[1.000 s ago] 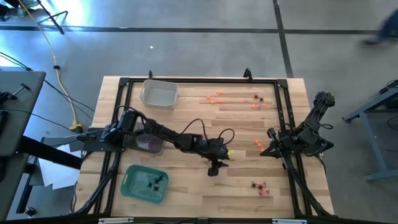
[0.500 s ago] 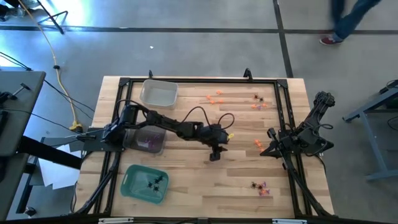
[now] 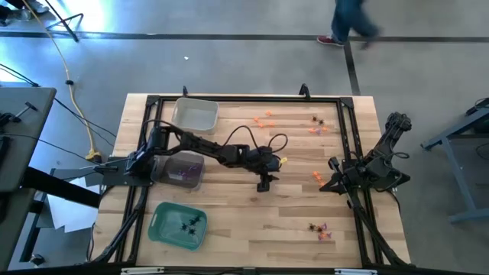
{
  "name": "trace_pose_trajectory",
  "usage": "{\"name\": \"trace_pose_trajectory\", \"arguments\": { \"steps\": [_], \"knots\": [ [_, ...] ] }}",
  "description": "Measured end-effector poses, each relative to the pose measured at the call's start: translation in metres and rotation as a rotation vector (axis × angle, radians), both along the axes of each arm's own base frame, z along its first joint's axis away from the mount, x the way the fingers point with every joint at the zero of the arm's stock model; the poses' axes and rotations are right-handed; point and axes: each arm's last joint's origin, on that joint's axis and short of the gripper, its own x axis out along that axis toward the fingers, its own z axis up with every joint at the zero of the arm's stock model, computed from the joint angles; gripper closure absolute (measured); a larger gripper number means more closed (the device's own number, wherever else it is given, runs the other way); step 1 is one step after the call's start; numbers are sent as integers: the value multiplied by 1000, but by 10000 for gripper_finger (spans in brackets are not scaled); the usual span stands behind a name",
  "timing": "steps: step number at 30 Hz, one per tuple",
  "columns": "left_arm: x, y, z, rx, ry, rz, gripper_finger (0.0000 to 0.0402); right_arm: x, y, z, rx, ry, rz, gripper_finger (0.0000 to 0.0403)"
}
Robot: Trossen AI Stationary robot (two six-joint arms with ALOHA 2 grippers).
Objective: Sort Halloween decoration
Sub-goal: Put the top center orange spider into the gray bin
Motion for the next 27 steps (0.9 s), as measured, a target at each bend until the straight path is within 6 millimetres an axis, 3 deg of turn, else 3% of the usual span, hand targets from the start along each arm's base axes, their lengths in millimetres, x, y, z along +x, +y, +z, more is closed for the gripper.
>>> {"name": "trace_pose_trajectory", "arguments": {
  "steps": [10,16,27],
  "knots": [
    [-2,18,-1,-28,23,90,255,0,0,1,-39,-19,-2,402],
    [-2,21,-1,-14,20,86,255,0,0,10,49,-75,-4,402],
    [2,21,3,-1,-38,76,255,0,-1,13,-126,-170,-17,402]
  ]
}}
